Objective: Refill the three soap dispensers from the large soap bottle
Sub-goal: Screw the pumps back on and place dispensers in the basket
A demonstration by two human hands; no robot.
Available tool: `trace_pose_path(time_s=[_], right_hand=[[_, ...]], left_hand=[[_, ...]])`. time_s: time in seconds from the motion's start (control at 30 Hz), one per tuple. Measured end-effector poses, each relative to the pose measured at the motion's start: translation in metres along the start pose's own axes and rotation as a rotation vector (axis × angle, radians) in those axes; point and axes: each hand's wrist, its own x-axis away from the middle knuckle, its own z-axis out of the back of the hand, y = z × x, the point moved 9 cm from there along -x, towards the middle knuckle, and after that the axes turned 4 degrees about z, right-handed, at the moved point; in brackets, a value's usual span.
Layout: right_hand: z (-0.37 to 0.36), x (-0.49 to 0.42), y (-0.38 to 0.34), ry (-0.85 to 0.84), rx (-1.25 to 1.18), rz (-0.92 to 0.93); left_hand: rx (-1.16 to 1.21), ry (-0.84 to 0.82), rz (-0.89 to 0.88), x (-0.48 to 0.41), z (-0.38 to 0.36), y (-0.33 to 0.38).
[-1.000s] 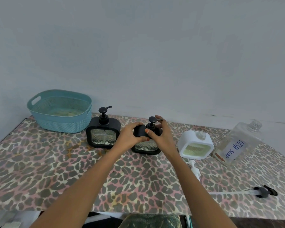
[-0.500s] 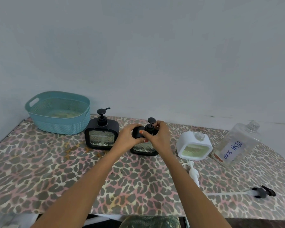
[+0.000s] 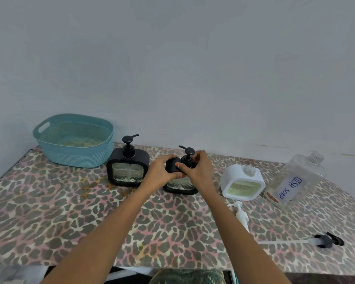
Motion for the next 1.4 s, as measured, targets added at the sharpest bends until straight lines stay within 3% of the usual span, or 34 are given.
trace_pose_path(time_s=[0.27, 0.6, 0.7, 0.9, 1.23, 1.4], right_hand=[[0.001, 0.008, -0.010, -0.299, -0.213, 0.029], [-0.001, 0.000, 0.000, 0.003, -0.032, -0.031], [-0.006, 0.000, 0.000, -0.074, -0.011, -0.014], [-0.001, 0.006, -0.004, -0.332, -0.216, 0.035], [-0.002, 0.000, 0.003, -0.006, -0.061, -0.056], [-0.006, 0.003, -0.003, -0.220, -0.194, 0.021]], left_hand=[[-0.004, 0.007, -0.007, -0.001, 0.000, 0.000], [0.018, -0.003, -0.019, 0.003, 0.000, 0.006], [0.030, 0.005, -0.016, 0.002, 0.001, 0.004], [-0.008, 0.010, -0.005, -0.001, 0.000, 0.000], [0.042, -0.002, -0.005, 0.001, 0.000, 0.000], [0.035, 0.004, -0.018, 0.000, 0.000, 0.000]])
